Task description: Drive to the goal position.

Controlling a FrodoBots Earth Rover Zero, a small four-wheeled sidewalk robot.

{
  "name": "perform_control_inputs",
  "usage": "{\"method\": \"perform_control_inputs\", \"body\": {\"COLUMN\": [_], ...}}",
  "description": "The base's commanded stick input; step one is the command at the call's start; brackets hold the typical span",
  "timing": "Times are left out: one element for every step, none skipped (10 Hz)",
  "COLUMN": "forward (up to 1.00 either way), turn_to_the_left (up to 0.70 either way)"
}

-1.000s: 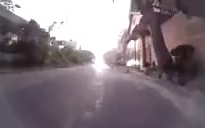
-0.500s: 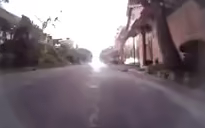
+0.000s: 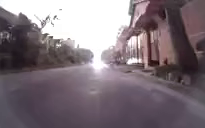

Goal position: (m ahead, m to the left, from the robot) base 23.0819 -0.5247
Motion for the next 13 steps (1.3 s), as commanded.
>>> {"method": "perform_control_inputs", "body": {"forward": [1.0, 1.0, 1.0, 1.0, 1.0, 1.0, 1.0, 1.0, 1.0, 1.0, 1.0, 1.0, 1.0], "turn_to_the_left": [0.0, 0.0, 0.0, -0.08, -0.2, -0.34, -0.4, -0.4, -0.4, -0.34, -0.18, -0.02, 0.0]}}
